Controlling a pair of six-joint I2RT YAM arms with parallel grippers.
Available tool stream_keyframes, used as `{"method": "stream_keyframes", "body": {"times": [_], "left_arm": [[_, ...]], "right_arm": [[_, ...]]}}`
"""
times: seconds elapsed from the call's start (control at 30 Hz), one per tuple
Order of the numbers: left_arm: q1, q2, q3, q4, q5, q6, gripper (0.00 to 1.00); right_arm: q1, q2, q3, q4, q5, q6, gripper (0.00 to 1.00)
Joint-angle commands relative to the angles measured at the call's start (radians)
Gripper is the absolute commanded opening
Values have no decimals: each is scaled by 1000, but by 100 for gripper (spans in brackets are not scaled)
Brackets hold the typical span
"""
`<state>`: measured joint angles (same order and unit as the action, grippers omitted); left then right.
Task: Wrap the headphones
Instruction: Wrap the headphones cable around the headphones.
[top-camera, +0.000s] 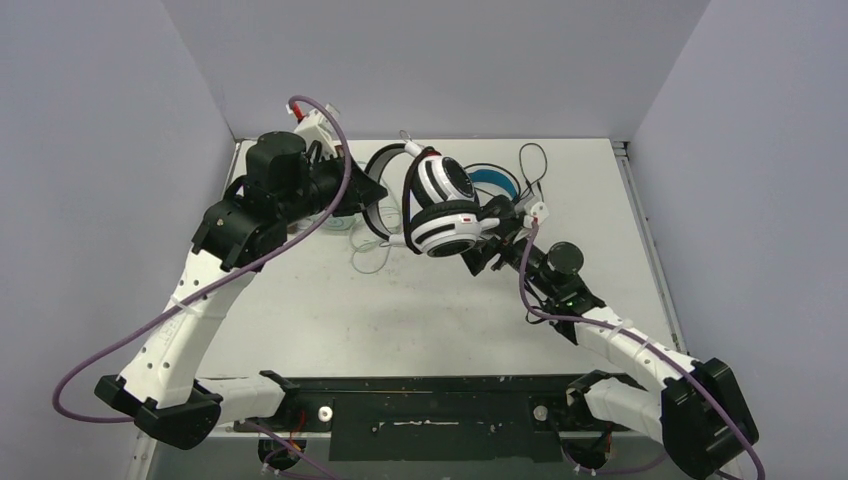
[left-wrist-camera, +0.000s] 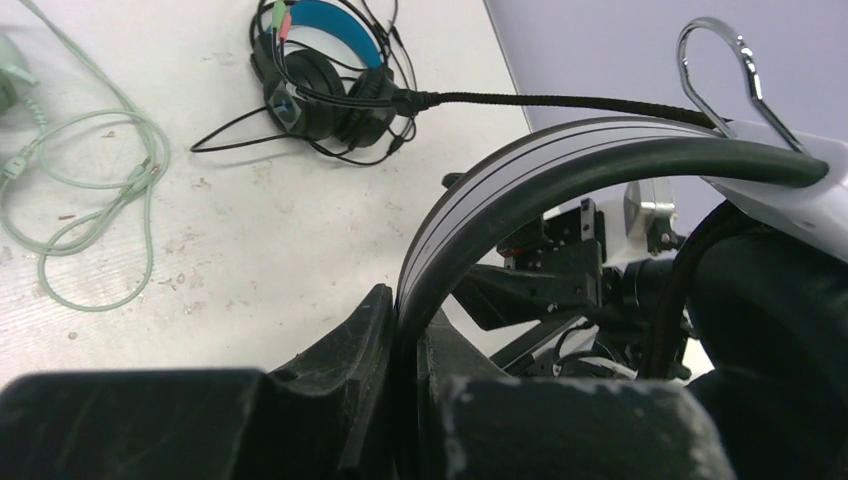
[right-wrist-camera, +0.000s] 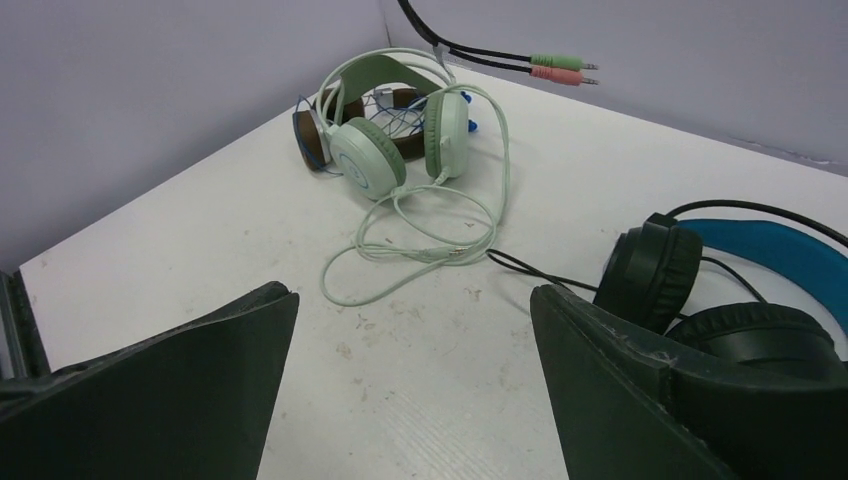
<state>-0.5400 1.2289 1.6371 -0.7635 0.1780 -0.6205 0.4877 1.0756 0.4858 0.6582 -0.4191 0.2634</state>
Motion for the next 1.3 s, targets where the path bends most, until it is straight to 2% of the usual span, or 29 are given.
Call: {"method": "stream_keyframes", "body": {"times": [0.0,0.07,0.17,0.33,0.47,0.7,1.03,1.17,1.27], "left_arm": [[6,-3,77,67,-75,-87,0],[8,-5,81,68,-87,-98,0],[8,1,92,66,-86,-115,0],[9,9,111,55,-73,-129,0],[12,10,116,59,-58,-136,0],[14,11,121,65,-51,-139,0],[15,23,122,71,-55,-136,0],[15,25,124,76,-51,-136,0],[17,26,124,75,-57,-134,0]], "right_arm": [[-13,-29,-46,150,2,-45,94],[-12,0,-50,209,-34,-54,100],[-13,76,-24,288,-95,-61,100],[37,261,147,333,-368,-36,100],[99,390,258,346,-460,-17,99],[135,473,306,428,-452,18,94],[131,467,293,436,-440,16,92],[126,467,298,412,-427,1,94],[117,459,295,380,-342,-15,98]]}}
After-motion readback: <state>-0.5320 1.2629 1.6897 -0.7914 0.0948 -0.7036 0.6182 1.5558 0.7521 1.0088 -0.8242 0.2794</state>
